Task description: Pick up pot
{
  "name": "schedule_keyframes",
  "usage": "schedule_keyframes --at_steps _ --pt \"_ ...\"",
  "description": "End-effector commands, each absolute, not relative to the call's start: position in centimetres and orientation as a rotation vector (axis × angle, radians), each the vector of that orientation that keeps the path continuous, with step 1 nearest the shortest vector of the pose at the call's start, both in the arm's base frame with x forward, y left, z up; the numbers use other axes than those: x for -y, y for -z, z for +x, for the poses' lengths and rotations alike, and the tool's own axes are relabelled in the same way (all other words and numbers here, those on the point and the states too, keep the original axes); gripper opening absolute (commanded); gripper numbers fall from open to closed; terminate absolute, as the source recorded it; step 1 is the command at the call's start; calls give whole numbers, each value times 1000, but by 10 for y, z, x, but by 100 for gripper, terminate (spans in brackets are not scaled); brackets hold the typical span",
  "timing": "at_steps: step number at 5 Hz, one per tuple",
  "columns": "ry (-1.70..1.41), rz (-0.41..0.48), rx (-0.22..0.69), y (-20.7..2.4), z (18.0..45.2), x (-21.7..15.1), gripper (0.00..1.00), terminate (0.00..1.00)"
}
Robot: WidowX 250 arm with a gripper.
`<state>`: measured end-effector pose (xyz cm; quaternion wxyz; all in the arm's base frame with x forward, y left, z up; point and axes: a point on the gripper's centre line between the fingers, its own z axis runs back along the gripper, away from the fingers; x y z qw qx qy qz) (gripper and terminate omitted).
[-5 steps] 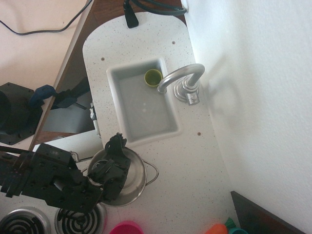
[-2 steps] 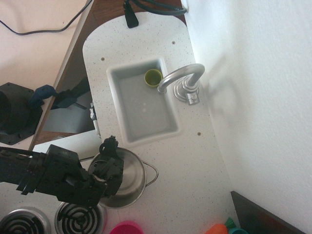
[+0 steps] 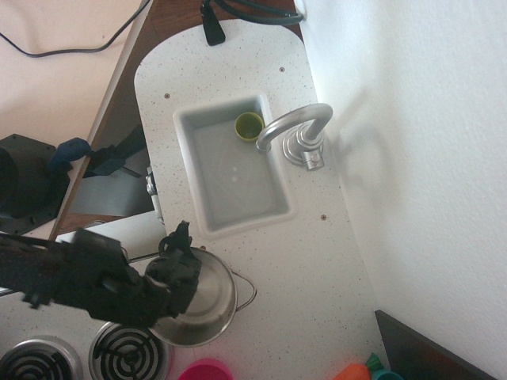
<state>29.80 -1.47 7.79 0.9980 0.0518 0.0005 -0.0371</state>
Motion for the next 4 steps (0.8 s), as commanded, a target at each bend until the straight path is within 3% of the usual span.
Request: schedule_keyframes --at_steps 1,3,4 --pt "112 -14 144 -98 296 10 100 0" --pt "138 25 270 -120 297 8 100 0" --pt "174 19 282 -121 299 16 100 100"
